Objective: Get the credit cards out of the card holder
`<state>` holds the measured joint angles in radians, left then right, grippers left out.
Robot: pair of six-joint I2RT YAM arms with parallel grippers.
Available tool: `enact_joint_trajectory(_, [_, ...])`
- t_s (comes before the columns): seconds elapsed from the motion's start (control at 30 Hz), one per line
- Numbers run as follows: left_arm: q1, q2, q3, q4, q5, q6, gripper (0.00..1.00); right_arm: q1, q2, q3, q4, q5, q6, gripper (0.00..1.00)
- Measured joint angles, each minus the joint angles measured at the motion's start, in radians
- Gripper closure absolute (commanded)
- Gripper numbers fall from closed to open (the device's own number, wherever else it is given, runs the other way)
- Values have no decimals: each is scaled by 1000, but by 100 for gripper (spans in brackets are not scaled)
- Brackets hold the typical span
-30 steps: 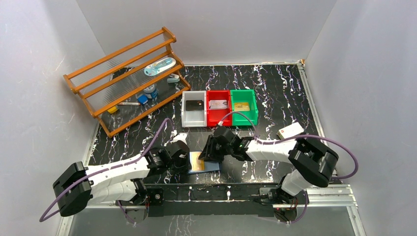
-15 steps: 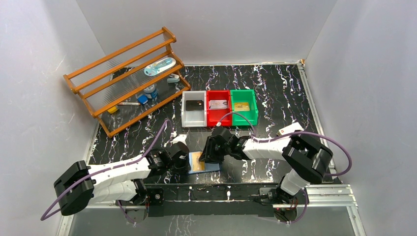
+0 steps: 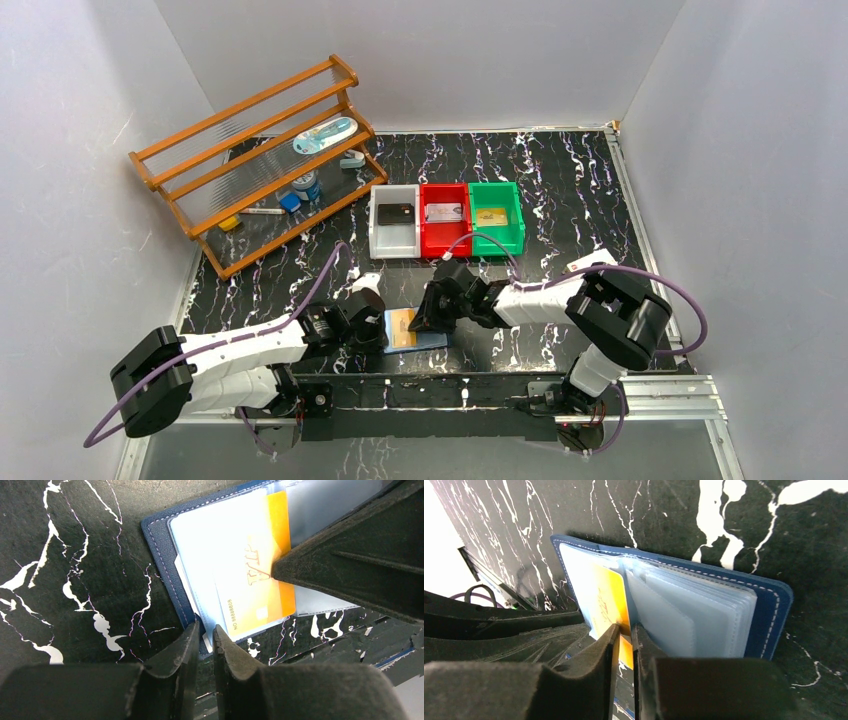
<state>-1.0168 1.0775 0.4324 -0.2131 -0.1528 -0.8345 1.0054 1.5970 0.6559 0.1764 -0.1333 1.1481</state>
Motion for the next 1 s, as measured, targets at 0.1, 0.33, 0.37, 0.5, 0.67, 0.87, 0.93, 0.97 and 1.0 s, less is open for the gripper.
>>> enact_joint_trajectory(0.1, [0, 0, 0, 0, 0, 0, 85, -5, -3, -16, 18, 1, 2, 87])
enact_joint_trajectory(0.33, [0, 0, 0, 0, 0, 0, 85, -19, -31, -61, 67, -7, 5, 88])
enact_joint_trajectory(0.37, [0, 0, 0, 0, 0, 0, 85, -21, -34, -63, 68, -8, 3, 88])
enact_joint_trajectory(0.5, [0, 3, 0, 4, 0, -1, 86, -23, -58, -65, 60, -5, -11, 88])
enact_joint_trajectory(0.67, [0, 8, 0, 11, -1, -3, 86, -32, -95, -65, 35, 5, -45, 87])
enact_joint_trajectory(0.87, [0, 8, 0, 9, -4, -3, 85, -48, -108, -65, -2, 6, -56, 86])
enact_joint_trajectory(0.93, [0, 5, 1, 4, -6, -3, 81, -51, -108, -65, -6, 6, -56, 86])
enact_joint_trajectory(0.97, [0, 2, 3, -2, -8, -3, 78, -52, -108, -65, -8, 5, -56, 86])
enact_joint_trajectory(1.0, [0, -1, 5, -10, -10, -2, 75, -53, -106, -65, -9, 2, -55, 86])
